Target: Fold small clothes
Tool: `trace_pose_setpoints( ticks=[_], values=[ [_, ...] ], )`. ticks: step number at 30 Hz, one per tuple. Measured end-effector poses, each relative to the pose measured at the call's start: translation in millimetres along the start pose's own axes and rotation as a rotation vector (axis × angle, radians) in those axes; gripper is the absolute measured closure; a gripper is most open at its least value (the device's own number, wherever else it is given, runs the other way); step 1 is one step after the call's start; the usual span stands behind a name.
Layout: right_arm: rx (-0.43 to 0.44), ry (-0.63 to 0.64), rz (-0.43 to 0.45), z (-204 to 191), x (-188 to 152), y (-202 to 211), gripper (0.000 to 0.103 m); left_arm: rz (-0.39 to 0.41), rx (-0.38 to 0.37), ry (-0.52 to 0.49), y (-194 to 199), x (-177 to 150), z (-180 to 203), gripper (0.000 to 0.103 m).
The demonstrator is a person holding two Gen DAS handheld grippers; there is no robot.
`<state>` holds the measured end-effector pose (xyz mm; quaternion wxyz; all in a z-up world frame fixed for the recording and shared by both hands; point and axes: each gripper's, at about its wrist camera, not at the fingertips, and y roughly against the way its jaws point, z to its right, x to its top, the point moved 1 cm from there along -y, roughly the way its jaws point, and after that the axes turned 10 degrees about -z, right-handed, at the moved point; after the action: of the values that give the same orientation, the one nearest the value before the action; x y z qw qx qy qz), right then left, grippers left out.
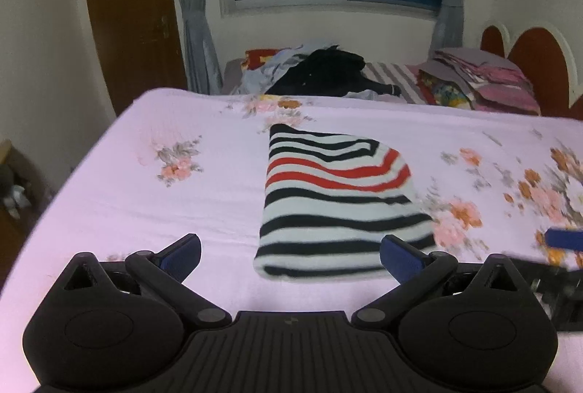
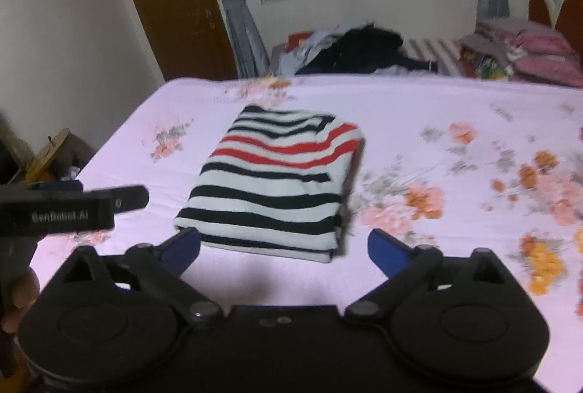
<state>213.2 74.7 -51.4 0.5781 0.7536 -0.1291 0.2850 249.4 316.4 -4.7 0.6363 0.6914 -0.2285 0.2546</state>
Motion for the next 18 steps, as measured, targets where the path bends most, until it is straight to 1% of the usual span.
trace_pose_setpoints(
  ticks=[2, 4, 9, 13, 16, 18],
  values=[
    [-0.026, -0.02, 0.033, 3.7, -7.1, 21.3, 0.001, 0.011, 0.004, 0.009, 22.6, -10.3, 6.3, 0.0],
    [-0.028, -0.04, 0.071, 8.5, -16.9, 43.9, 0.0, 0.021, 0.003, 0.032, 45.7, -22.3, 11.9, 0.0],
    [-0.029, -0.008, 0.148, 8.7, -49.1, 97.4, 0.0, 0.02, 0.005, 0.092, 92.5, -56.4, 21.7, 0.0],
    [-0.006, 0.025, 0.186, 6.2, -76.2, 133.8, 0.0, 0.044, 0.025, 0.083, 125.4, -85.0, 33.5, 0.0],
    [-0.013, 0.031, 0.217, 4.8, -92.4, 157.7, 0.0, 0.053, 0.03, 0.094, 148.6, -104.1, 39.3, 0.0],
    [-0.01, 0.026, 0.229, 4.3, -100.8, 170.6, 0.0, 0.05, 0.02, 0.098, 161.2, -114.8, 41.2, 0.0]
  ],
)
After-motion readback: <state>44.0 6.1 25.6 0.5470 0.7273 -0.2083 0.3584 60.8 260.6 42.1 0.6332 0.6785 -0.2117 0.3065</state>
